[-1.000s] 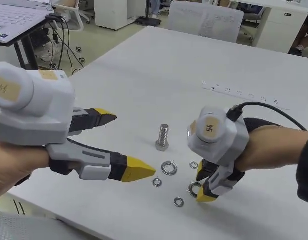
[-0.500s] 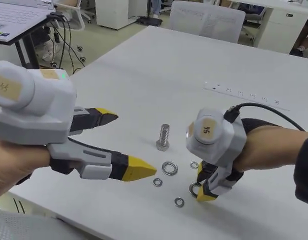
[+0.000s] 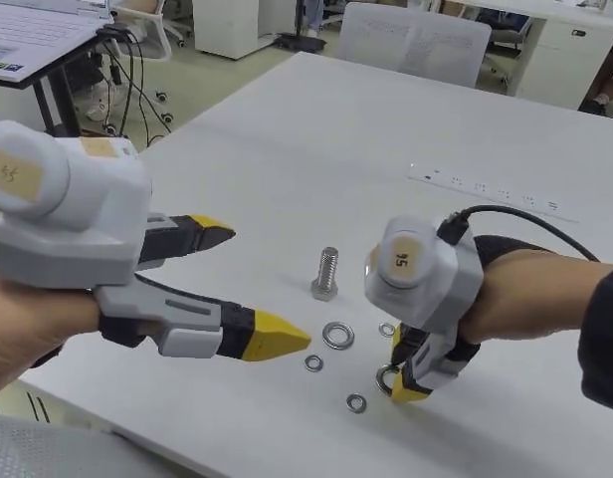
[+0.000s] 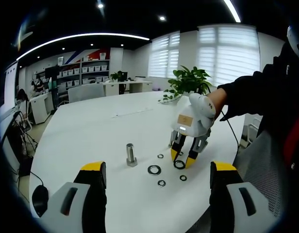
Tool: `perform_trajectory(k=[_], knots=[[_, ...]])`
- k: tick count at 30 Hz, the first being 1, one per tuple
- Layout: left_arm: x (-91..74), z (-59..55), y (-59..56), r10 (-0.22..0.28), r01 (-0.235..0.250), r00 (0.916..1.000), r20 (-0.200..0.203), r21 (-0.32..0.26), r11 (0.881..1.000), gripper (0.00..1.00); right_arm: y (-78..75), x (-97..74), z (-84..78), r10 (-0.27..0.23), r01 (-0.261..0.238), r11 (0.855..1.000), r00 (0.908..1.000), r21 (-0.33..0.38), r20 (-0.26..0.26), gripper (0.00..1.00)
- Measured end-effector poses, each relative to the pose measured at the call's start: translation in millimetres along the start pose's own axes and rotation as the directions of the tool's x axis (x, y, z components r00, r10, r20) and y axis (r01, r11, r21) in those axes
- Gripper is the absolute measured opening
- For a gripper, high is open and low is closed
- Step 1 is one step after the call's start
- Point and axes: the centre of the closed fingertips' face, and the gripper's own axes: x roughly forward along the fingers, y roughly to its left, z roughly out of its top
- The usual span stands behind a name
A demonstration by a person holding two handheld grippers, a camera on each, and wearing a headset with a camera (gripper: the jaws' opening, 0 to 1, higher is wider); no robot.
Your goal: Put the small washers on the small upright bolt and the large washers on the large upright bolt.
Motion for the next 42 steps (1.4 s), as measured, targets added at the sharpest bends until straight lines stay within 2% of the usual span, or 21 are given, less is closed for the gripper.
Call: perform_trajectory(k=[16, 22, 36, 42], knots=[[-1.5, -1.9, 0.2, 0.004, -0.004, 1.0, 0.001, -0.006, 1.0, 0.88, -0.1, -2.9, -1.3, 0.002, -0.002, 1.0, 1.0, 0.025, 0.005, 0.23], [-0.5, -1.0, 0.4, 0.002, -0.002, 1.0, 0.004, -0.006, 1.0, 0.88, -3.2, -18.5, 2.5, 0.01, -0.012, 0.999, 0.9996, 0.05, 0.028, 0.23], [-0.1, 1.4, 1.3, 0.003, -0.003, 0.9999, 0.016, -0.006, 1.0, 0.88, -26.2, -62.5, 9.5, -0.042, 0.038, 0.997, 0.9972, 0.068, 0.062, 0.23], [-1.4, 1.5, 2.9, 0.008, -0.008, 0.9998, 0.019, -0.007, 1.0, 0.88, -35.4, -74.3, 16.3, -0.062, 0.057, 0.996, 0.9951, 0.068, 0.077, 0.23]])
